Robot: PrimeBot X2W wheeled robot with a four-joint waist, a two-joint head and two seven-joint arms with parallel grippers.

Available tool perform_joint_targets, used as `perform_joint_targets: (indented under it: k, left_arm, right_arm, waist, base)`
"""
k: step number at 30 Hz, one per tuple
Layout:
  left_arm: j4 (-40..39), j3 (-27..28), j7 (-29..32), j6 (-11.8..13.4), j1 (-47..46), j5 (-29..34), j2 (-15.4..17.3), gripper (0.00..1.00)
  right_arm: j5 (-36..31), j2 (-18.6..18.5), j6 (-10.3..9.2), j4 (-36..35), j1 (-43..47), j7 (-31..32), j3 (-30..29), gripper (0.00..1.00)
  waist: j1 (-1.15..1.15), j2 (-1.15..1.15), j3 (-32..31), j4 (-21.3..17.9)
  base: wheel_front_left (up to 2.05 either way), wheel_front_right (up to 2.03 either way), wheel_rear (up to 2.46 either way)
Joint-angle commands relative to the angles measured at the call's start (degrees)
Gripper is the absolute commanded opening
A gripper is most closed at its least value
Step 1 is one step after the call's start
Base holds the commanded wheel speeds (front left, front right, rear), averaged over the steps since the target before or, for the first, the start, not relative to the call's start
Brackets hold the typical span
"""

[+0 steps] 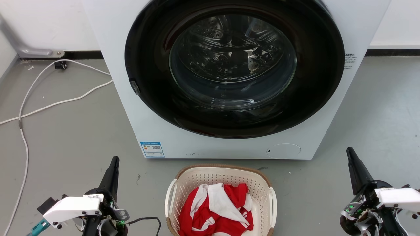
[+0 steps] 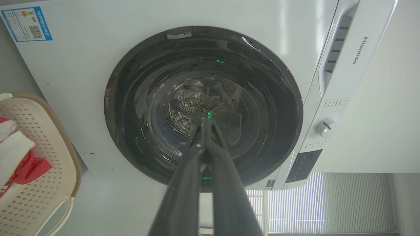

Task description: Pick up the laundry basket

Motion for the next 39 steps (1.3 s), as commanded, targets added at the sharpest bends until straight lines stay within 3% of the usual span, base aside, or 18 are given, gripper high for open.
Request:
perform_joint_targets:
  k: [1, 21, 22, 39]
  left_arm:
    - [0.1, 0.2, 0.4, -0.2, -0.6, 0.2, 0.0, 0.0]
    - [0.2, 0.1, 0.1, 0.0, 0.1, 0.0, -0.1, 0.0]
    - [0.6, 0.1, 0.1, 0.1, 0.5, 0.1, -0.2, 1.0]
    - [-2.0, -0.2, -4.2, 0.0, 3.3, 3.8, -0.5, 1.0]
  right_arm:
    - [-0.2, 0.2, 0.0, 0.1, -0.6, 0.2, -0.1, 0.0]
    - [-0.2, 0.1, 0.0, 0.2, 0.1, 0.0, -0.1, 0.0]
    - [-0.2, 0.1, 0.0, 0.7, 0.5, 0.0, 0.0, 1.0]
    - [-5.0, 0.3, 0.0, -1.3, 2.3, -4.3, 1.5, 1.0]
  waist:
    - [0.0, 0.0, 0.0, 0.0]
    - [0.0, 0.0, 0.0, 0.0]
    - [0.0, 0.0, 0.0, 0.0]
    - [0.0, 0.0, 0.2, -0.1]
  base:
    - [0.0, 0.0, 0.0]
    - [0.0, 0.0, 0.0]
    - [0.0, 0.0, 0.0]
    - [0.0, 0.0, 0.0]
